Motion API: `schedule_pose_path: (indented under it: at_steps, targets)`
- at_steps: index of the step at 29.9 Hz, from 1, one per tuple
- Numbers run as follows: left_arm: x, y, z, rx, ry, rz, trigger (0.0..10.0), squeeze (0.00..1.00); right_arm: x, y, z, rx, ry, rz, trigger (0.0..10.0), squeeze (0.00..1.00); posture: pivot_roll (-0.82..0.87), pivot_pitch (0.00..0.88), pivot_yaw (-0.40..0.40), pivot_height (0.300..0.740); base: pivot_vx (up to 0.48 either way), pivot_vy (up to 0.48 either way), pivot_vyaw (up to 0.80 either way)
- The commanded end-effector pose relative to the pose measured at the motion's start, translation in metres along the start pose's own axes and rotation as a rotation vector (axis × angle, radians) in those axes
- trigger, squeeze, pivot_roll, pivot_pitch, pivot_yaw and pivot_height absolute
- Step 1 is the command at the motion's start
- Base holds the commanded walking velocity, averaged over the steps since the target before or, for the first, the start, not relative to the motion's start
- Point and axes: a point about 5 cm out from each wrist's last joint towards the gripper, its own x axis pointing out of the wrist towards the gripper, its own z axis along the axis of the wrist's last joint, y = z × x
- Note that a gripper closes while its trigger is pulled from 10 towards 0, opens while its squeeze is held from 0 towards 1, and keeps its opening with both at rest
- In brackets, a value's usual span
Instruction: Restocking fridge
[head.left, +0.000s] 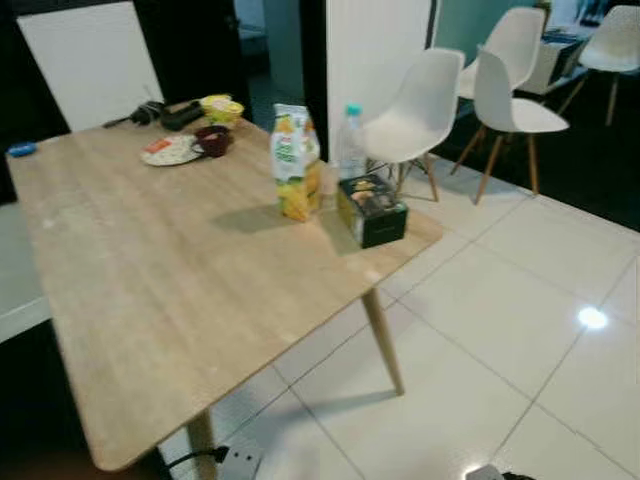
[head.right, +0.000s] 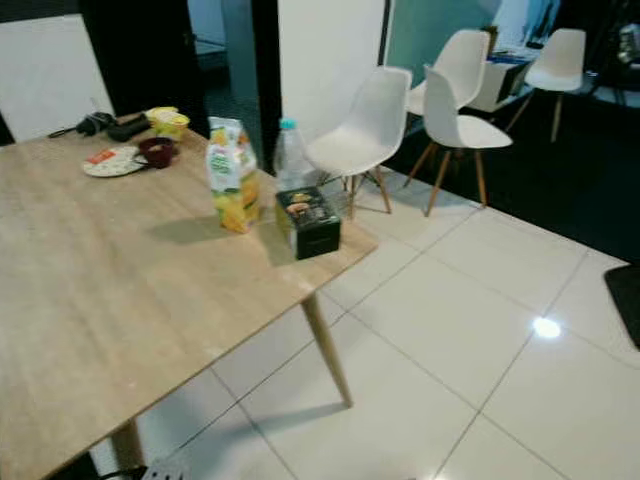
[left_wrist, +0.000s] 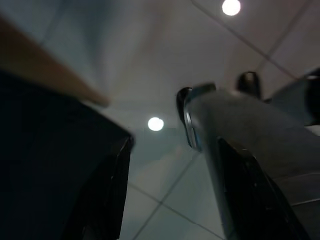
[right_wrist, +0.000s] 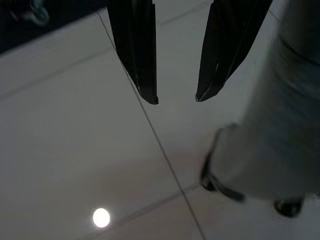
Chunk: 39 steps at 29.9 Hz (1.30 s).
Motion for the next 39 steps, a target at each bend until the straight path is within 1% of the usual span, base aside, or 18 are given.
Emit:
schedule_pose_path:
  at_steps: [1,7,10,24,39]
  targets:
    - [-0.0006,0.0004,-0.0043,0.007,0.023,-0.003,10.0,0.00,0.0001,0.0002,0.0016,0.010,-0.005,-0.001,10.0,0.00,0.05,0.000,-0.012,0.740,0.000,-0.450,0.00]
    - [-0.0005,0.0006,-0.0034,0.001,0.017,-0.005,10.0,0.00,0.0002,0.0007,0.0019,0.015,-0.007,0.001,10.0,0.00,0.05,0.000,-0.012,0.740,0.000,-0.447,0.00]
    - [-0.0004,0.0013,-0.0022,-0.014,0.010,0.010,10.0,0.00,0.0002,0.0009,0.0023,0.018,-0.009,0.002,10.0,0.00,0.04,0.000,-0.011,0.740,0.000,0.000,0.00]
    - [0.0001,0.0013,0.0009,-0.004,0.005,0.015,10.0,0.00,0.0002,-0.0003,0.0043,0.022,-0.018,0.006,10.0,0.00,0.04,0.000,-0.011,0.740,0.000,0.000,0.00]
    - [-0.0003,0.0022,-0.0015,-0.001,0.013,0.024,10.0,0.00,0.0003,0.0019,0.0038,0.008,-0.014,0.023,10.0,0.00,0.04,0.000,-0.006,0.740,0.000,0.000,0.80]
